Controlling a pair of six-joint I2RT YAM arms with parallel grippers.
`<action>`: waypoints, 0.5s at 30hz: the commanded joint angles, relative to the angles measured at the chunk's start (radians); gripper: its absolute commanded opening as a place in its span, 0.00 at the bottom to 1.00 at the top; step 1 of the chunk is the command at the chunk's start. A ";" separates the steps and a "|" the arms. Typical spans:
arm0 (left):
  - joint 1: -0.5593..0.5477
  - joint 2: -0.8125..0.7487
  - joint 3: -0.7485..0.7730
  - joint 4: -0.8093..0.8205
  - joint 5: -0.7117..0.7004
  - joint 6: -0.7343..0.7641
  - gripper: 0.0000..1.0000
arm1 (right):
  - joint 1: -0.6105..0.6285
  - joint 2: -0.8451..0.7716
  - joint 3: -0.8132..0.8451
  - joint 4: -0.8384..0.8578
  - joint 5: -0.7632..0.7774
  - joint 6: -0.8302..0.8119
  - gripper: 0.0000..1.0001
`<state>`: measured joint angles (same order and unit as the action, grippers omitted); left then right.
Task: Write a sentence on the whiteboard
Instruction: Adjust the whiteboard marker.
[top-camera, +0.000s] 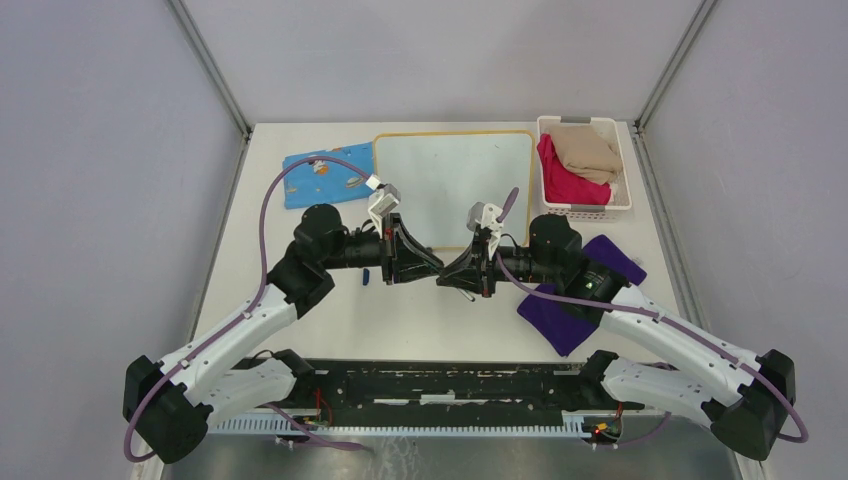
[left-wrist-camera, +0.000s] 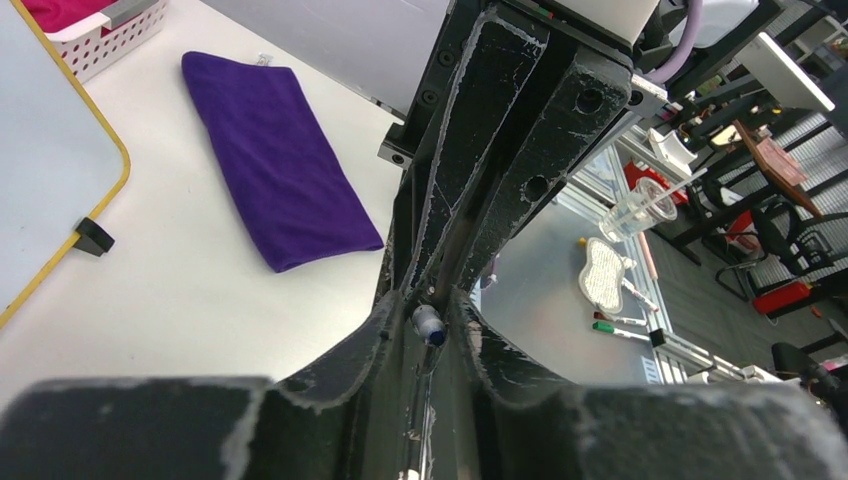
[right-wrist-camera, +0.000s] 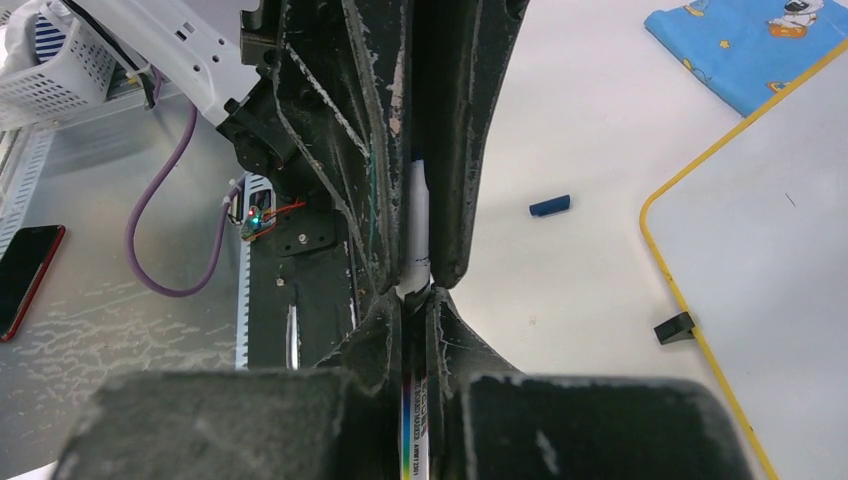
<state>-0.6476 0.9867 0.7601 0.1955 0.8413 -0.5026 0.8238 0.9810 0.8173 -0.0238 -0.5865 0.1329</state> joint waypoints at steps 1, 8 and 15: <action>-0.004 -0.021 0.044 0.047 0.023 0.015 0.24 | -0.001 -0.020 0.036 0.036 -0.021 -0.012 0.00; -0.005 -0.034 0.039 0.059 0.028 0.007 0.02 | -0.001 -0.022 0.034 0.036 -0.034 -0.013 0.00; -0.004 -0.087 0.051 0.088 -0.110 -0.021 0.02 | 0.000 -0.060 0.046 0.062 0.043 0.014 0.54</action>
<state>-0.6483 0.9630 0.7605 0.2001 0.8120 -0.5030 0.8238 0.9710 0.8185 -0.0170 -0.5968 0.1478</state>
